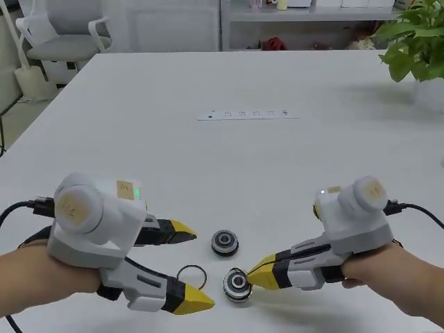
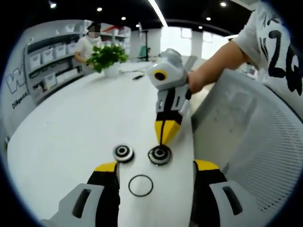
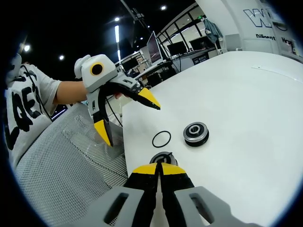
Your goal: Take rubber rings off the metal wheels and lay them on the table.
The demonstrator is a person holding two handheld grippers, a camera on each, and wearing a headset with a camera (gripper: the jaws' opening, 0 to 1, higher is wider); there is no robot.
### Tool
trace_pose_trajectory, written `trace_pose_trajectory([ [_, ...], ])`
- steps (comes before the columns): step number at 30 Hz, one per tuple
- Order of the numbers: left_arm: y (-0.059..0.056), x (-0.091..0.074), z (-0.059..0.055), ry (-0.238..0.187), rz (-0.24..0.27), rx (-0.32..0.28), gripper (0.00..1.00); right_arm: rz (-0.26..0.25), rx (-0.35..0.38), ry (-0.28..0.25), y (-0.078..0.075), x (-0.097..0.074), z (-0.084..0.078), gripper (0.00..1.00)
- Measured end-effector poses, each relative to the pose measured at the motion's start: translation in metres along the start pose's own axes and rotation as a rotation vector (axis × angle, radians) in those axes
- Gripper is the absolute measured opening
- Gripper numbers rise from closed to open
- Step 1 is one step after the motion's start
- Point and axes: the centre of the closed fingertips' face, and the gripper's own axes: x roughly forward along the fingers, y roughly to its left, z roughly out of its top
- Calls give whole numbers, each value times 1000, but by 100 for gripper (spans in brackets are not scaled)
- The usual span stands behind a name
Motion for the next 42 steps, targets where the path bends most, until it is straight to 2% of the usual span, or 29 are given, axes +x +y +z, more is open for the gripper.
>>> trace_pose_trajectory([
  [14, 2, -13, -8, -5, 31, -34, 67, 21, -8, 6, 6, 0, 3, 0],
  [26, 5, -21, -13, -10, 53, -47, 68, 39, -16, -4, 12, 1, 13, 0],
  [36, 13, -33, -17, -13, 81, -54, 69, 56, -25, -31, 14, 10, 37, 0],
  [42, 16, -40, -21, -14, 99, -62, 70, 70, -38, -23, 16, 20, 42, 0],
])
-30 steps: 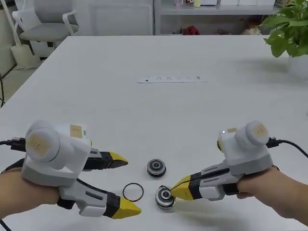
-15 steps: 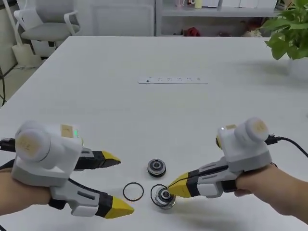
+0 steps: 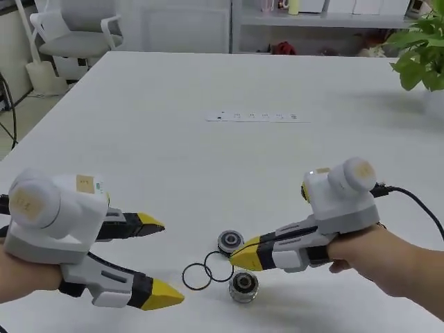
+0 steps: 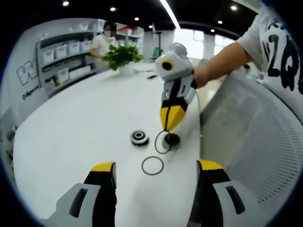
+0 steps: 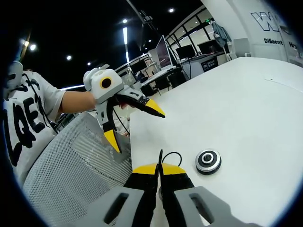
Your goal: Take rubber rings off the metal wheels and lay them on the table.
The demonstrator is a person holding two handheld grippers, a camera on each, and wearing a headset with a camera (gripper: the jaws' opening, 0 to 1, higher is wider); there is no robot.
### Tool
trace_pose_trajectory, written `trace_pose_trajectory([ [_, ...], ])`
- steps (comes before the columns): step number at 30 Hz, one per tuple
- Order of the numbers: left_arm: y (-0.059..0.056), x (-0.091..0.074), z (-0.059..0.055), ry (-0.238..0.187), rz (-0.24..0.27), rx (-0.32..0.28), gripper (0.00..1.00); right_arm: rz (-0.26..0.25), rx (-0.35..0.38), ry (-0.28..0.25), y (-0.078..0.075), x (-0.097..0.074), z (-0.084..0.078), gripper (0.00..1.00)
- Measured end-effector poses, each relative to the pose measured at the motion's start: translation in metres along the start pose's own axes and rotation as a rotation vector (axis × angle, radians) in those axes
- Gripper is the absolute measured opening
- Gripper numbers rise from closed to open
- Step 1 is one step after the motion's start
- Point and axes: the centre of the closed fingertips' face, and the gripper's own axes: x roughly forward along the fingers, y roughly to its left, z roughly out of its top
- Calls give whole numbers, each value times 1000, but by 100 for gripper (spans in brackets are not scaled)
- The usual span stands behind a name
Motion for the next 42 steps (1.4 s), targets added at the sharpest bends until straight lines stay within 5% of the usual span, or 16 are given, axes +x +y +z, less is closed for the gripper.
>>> trace_pose_trajectory([
  [24, 3, -8, -11, 11, 26, -13, 71, 27, 91, 1, -5, 31, 5, 0],
  [42, 5, -11, -18, 19, 36, -26, 71, 18, 128, 30, -11, 43, -8, 0],
])
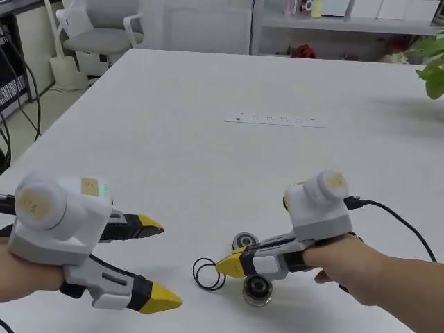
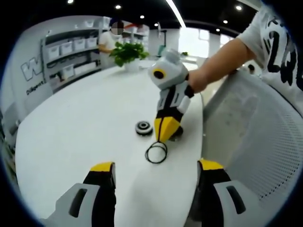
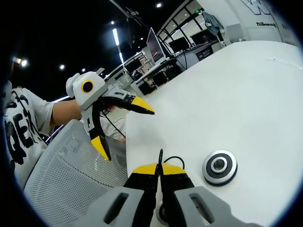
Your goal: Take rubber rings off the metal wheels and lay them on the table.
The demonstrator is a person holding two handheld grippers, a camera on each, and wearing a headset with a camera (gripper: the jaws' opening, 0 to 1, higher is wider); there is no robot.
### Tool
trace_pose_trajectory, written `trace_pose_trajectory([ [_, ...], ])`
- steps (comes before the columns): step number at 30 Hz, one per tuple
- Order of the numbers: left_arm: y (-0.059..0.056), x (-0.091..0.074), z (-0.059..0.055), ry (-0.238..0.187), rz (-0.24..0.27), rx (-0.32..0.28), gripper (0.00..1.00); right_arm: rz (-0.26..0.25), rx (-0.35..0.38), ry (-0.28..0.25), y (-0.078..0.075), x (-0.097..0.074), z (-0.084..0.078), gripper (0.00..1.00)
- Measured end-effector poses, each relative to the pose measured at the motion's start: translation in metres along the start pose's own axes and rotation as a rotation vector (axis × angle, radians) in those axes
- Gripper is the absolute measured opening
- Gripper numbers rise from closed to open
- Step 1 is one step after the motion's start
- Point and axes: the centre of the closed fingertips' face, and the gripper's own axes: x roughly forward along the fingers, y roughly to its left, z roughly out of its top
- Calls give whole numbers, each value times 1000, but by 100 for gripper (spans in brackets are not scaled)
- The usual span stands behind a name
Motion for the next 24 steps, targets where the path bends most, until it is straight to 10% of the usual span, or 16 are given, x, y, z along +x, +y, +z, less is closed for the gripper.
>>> trace_pose_trajectory([
  [24, 1, 4, -6, 21, -9, -5, 71, -67, -14, 32, -16, -2, -11, 7],
])
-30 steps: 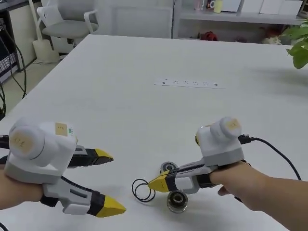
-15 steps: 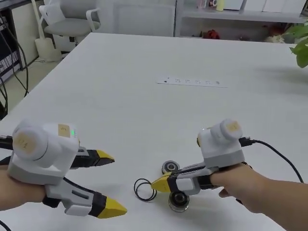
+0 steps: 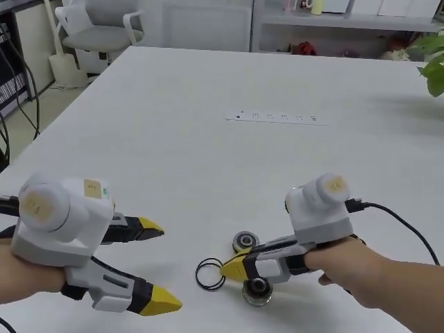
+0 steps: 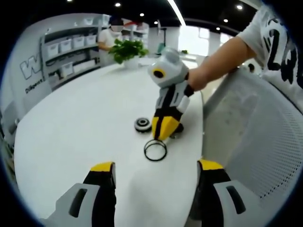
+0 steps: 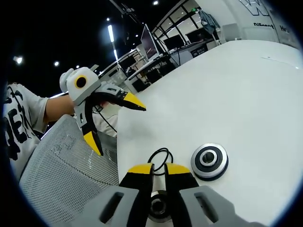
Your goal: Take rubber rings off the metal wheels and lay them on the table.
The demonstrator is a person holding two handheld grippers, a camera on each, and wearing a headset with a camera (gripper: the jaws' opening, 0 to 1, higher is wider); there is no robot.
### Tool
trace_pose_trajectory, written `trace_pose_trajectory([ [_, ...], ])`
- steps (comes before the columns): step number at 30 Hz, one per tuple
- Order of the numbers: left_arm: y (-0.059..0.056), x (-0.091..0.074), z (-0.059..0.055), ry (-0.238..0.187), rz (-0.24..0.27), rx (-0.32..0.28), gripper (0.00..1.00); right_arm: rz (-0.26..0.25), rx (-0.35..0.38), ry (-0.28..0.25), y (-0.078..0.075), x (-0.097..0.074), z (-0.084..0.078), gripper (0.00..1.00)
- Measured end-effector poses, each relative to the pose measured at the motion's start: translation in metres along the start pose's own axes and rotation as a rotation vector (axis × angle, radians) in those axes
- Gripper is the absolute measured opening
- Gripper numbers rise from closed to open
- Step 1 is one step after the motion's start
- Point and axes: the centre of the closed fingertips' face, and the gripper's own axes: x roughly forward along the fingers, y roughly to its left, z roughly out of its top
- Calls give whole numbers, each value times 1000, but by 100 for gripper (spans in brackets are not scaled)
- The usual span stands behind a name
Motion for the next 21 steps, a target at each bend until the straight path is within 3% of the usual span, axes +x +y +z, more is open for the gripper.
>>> trace_pose_trajectory([
  [10, 2, 0, 0, 6, -2, 2, 71, -14, -21, 11, -2, -4, 0, 13],
  [21, 11, 2, 11, 1, 4, 20, 69, -15, -46, -29, 3, -23, 14, 15],
])
